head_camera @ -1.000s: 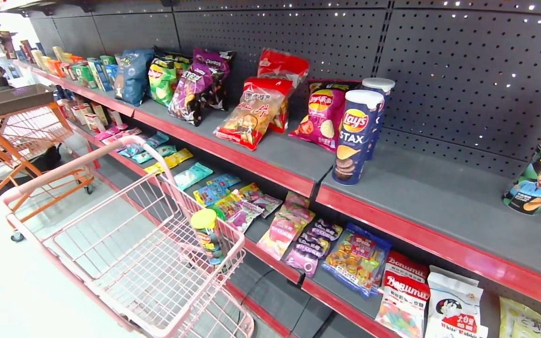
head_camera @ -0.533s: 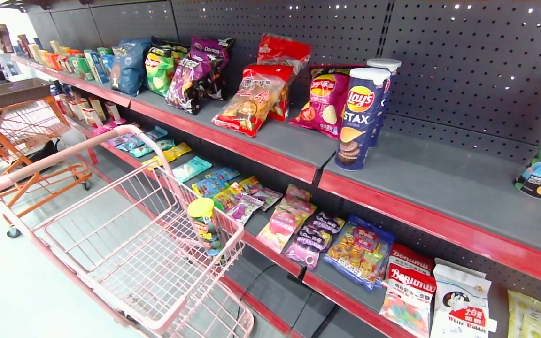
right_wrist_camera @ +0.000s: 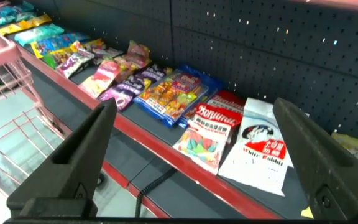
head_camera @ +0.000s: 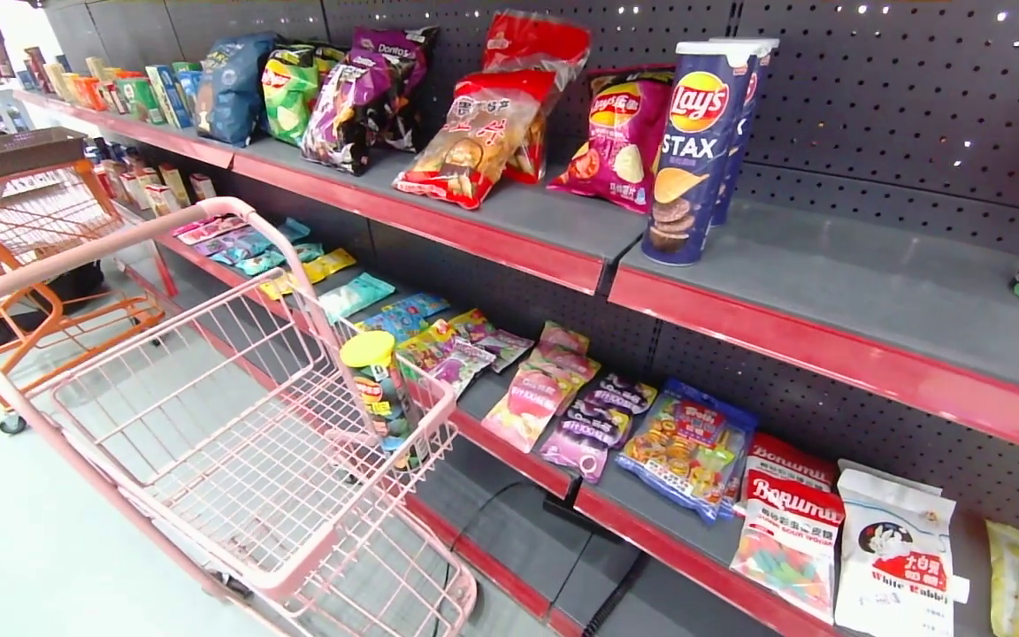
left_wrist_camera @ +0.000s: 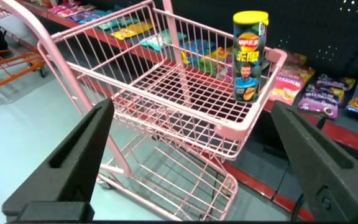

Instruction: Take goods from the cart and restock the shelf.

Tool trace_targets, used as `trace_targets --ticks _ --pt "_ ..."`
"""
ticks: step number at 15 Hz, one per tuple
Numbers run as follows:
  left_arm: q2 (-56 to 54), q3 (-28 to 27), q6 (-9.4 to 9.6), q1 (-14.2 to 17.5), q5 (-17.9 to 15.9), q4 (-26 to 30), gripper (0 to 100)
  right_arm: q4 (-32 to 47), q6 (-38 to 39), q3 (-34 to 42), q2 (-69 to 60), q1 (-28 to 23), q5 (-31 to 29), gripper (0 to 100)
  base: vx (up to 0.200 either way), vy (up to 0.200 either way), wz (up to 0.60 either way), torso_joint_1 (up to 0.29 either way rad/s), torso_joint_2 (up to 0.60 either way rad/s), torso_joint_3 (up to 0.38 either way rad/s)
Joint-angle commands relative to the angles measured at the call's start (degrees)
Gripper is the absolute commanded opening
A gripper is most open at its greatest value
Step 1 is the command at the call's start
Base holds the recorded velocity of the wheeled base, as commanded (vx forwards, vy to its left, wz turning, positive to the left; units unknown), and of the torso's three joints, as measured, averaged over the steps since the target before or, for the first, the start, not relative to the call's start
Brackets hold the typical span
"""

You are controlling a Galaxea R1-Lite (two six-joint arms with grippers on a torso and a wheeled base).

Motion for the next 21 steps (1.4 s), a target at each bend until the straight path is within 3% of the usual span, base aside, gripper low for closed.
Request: trace_targets --ticks 1,5,7,8,9,10,11,12,13,14,15,17,18,19,21 --pt "0.0 0.0 -0.08 0.0 -0.1 0.0 100 0.0 0.0 0.0 0.0 0.0 0.0 100 0.0 0.0 0.0 -0.168 0.51 0.359" --pt "0.0 -0.2 -0.87 0.0 -1.5 0.0 100 0.0 0.0 0.0 0.0 0.0 0.0 100 0.0 0.0 0.0 -0.054 0.17 0.122" --pt "0.3 -2.2 1.5 -0.1 -1.8 -0.1 100 0.0 0.1 0.0 0.0 0.0 -0.1 100 0.0 0.0 0.0 0.0 0.0 0.0" --pt "10.4 -12.2 -0.17 -1.8 -1.2 0.2 100 0.0 0.1 0.0 0.0 0.0 -0.2 100 0.0 0.0 0.0 0.0 0.0 0.0" --pt "21.1 -21.2 -4.39 -2.0 -0.9 -0.2 100 0.0 0.1 0.0 0.0 0.0 -0.4 100 0.0 0.0 0.0 0.0 0.0 0.0" --pt "26.5 -25.9 -5.35 -2.0 -0.7 -0.7 100 0.0 0.1 0.0 0.0 0.0 -0.4 100 0.0 0.0 0.0 0.0 0.0 0.0" --pt "40.5 -36.7 -5.44 -2.0 -0.7 -2.4 100 0.0 0.0 0.0 0.0 0.0 -0.3 100 0.0 0.0 0.0 0.0 0.0 0.0" --pt "51.1 -41.8 -6.06 -1.8 -0.9 -5.5 100 0.0 0.1 0.0 0.0 0.0 -0.4 100 0.0 0.0 0.0 0.0 0.0 0.0" --pt "60.4 -43.0 -6.23 -1.1 -1.7 -10.9 100 0.0 0.1 0.0 0.0 0.0 -0.4 100 0.0 0.0 0.0 0.0 0.0 0.0" --pt "67.1 -42.3 -5.44 -0.7 -4.5 -16.2 100 0.0 0.1 0.0 0.0 0.0 -0.4 100 0.0 0.0 0.0 0.0 0.0 0.0" --pt "73.1 -41.6 -4.3 -0.6 -9.5 -19.6 100 0.0 0.1 0.0 0.0 0.0 -0.4 100 0.0 0.0 0.0 0.0 0.0 0.0" --pt "81.4 -41.5 -1.66 0.1 -17.8 -21.5 100 0.0 0.0 0.0 0.0 0.0 -0.5 100 0.0 0.0 0.0 0.0 0.0 0.0" --pt "88.3 -41.8 2.29 0.5 -22.3 -23.9 100 0.0 0.0 0.0 0.0 0.0 -0.5 100 0.0 0.0 0.0 0.0 0.0 0.0" --pt "91.9 -41.8 4.31 0.4 -24.3 -26.3 100 0.0 -0.1 0.0 0.0 0.0 -0.4 100 0.0 0.0 0.0 0.0 0.0 0.0" --pt "98.8 -42.3 5.72 0.4 -29.0 -31.7 100 0.0 -0.1 0.0 0.0 0.0 -0.4 100 0.0 0.0 0.0 0.0 0.0 0.0"
